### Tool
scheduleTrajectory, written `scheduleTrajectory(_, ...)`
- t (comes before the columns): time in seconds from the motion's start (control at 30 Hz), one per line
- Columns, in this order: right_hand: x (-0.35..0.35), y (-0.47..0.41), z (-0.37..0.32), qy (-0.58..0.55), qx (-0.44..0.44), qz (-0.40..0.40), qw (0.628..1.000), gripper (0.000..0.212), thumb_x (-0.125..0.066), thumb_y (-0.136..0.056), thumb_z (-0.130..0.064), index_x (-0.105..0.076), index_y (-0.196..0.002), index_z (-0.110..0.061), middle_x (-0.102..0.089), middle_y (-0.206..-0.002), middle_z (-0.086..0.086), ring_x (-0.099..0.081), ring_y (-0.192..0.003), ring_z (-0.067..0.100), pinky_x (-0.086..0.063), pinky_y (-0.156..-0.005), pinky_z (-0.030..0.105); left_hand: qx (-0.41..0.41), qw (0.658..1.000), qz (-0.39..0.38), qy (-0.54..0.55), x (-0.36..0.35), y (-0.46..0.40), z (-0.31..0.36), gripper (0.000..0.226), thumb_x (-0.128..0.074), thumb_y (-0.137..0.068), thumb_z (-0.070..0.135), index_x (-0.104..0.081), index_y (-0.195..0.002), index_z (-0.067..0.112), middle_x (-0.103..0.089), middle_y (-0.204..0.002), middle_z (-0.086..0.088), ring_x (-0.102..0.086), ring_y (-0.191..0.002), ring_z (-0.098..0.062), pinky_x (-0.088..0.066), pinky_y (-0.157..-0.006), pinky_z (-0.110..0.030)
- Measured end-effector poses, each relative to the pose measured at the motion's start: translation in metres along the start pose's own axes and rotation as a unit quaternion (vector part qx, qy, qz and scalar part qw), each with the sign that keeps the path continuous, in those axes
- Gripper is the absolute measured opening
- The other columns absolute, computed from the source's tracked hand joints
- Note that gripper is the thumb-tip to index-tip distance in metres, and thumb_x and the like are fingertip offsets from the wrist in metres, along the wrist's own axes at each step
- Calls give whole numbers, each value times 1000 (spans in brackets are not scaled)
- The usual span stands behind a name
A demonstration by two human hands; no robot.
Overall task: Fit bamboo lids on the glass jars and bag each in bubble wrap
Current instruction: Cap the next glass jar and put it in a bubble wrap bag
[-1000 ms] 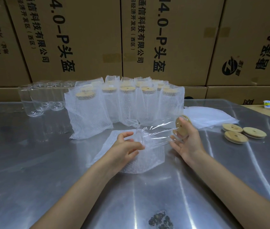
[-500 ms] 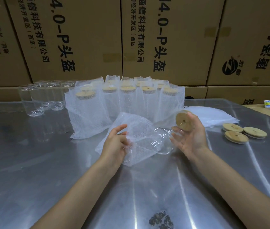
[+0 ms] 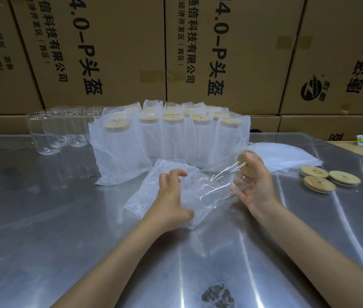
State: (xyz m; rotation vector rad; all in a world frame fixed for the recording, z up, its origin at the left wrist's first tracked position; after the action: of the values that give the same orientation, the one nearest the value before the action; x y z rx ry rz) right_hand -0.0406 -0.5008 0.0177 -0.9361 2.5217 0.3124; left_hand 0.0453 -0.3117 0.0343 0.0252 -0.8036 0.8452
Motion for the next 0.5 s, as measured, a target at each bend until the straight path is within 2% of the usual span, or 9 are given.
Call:
scheduleTrajectory(0.03, 1, 0, -1, 2, 3, 1, 1000, 19, -68, -81, -48, -65, -95, -37, -58, -99, -2, -58, -89, 16, -52, -68, 31, -16, 1000, -4, -27, -1, 1, 3, 65, -66, -72, 5, -33, -121, 31, -23, -115, 7, -42, -99, -8, -44, -79, -15)
scheduleTrajectory(0.07, 1, 0, -2, 2, 5, 3, 1000, 19, -68, -81, -48, -65, -95, -36, -58, -99, -3, -58, -90, 16, -52, -68, 31, -27, 998, -2, -49, 1, 2, 5, 61, -66, -71, 6, -37, -119, 31, -23, -114, 8, -44, -94, -5, -45, -78, -20)
scheduleTrajectory(0.13, 3, 0, -3, -1, 8, 7, 1000, 20, -68, -81, -49, -65, -96, -36, -58, -99, -3, -58, -89, 16, -51, -66, 30, -44, 993, 7, -111, 6, 2, 8, 51, -64, -72, 8, -45, -114, 31, -28, -111, 12, -43, -78, -2, -43, -66, -23)
scheduleTrajectory(0.2, 3, 1, -4, 2, 8, 7, 1000, 24, -68, -80, -50, -65, -99, -35, -59, -99, -3, -59, -88, 16, -51, -64, 29, -51, 980, 13, -190, 9, 2, 9, 45, -59, -77, 8, -50, -116, 28, -34, -109, 13, -41, -74, -7, -42, -65, -28)
scheduleTrajectory(0.37, -2, 4, -4, 21, 10, -7, 1000, 25, -68, -80, -49, -65, -100, -35, -62, -103, -1, -62, -90, 17, -51, -61, 27, -30, 965, 42, -257, 15, 0, 6, 37, -51, -89, 10, -54, -123, 25, -49, -120, 9, -54, -102, -19, -43, -78, -31)
scheduleTrajectory(0.43, -5, 7, -3, 21, 5, -14, 1000, 27, -68, -81, -47, -65, -103, -32, -62, -105, -2, -64, -95, 18, -51, -60, 26, -26, 965, 81, -249, 24, -1, 8, 24, -53, -92, 20, -61, -114, 25, -58, -116, 11, -56, -106, -16, -44, -82, -31)
scheduleTrajectory(0.5, -9, 9, -2, 15, -3, -25, 1000, 33, -68, -81, -47, -66, -108, -29, -63, -105, -3, -65, -95, 17, -51, -60, 26, -16, 964, 138, -226, 35, 2, 9, 16, -53, -92, 30, -68, -95, 23, -68, -101, 11, -60, -97, -16, -46, -76, -29)
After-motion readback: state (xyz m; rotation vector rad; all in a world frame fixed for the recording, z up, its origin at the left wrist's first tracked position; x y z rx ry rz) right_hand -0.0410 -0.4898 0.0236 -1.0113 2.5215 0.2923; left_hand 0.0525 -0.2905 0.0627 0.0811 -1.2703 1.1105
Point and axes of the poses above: each hand's wrist, its own y-axis away from the middle knuckle, its own x-axis out of the back of the hand, z = x × y, the point moved 9 cm from there along -y, towards the middle knuckle
